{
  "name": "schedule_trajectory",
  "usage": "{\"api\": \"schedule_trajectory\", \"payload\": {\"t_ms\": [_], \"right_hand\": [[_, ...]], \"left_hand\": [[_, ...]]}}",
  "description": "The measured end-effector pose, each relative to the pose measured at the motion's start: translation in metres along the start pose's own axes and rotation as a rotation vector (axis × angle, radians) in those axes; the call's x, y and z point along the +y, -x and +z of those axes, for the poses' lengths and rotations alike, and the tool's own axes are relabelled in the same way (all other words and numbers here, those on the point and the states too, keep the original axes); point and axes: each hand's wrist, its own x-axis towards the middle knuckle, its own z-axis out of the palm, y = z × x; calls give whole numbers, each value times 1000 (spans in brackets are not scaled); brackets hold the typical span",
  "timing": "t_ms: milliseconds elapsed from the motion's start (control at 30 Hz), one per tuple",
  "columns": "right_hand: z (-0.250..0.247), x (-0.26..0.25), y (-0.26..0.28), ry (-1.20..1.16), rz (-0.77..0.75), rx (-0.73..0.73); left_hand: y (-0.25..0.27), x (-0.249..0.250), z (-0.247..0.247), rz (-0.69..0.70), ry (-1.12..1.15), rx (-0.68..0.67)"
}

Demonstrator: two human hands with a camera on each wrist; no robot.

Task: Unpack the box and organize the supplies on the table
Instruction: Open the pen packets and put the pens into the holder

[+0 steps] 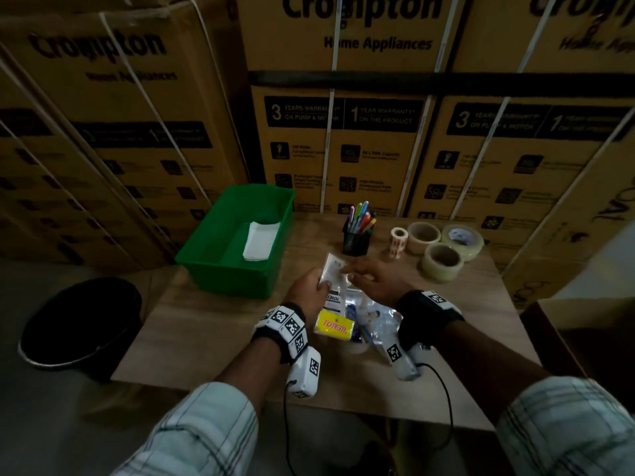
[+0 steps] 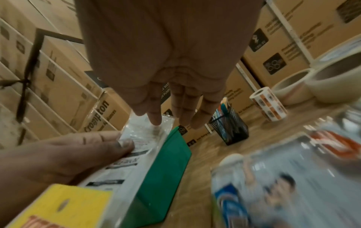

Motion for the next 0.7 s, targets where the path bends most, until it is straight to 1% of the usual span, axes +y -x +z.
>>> {"api": "schedule_trajectory", "payload": {"t_ms": [67,100,167,233,300,367,433,500,600,700], "right_hand": [[14,3,11,-35,26,68],[18,7,18,-44,63,111],[25,21,34,-26,198,206],[27,40,53,73,366,269],[24,52,73,161,554,257],[23,62,89,219,678,229],[25,75,97,174,760,237],[27,86,100,45,844,238],[29,97,101,-97,897,207],[29,98,101,-144,817,219]], "left_hand": [[14,-9,4,-9,32,-24],[20,-14,8,-16,45,-30],[31,-23,14,-43,69,-46],[41,-29,23,-61,87,-70],[48,-33,32,-80,91,-83],[53,-33,43,-99,107,-94],[57,-32,51,-121,122,-101],[61,-32,60,-140,138,-94],[69,-30,66,-163,132,-85],[75,-25,69,-199,122,-43]]}}
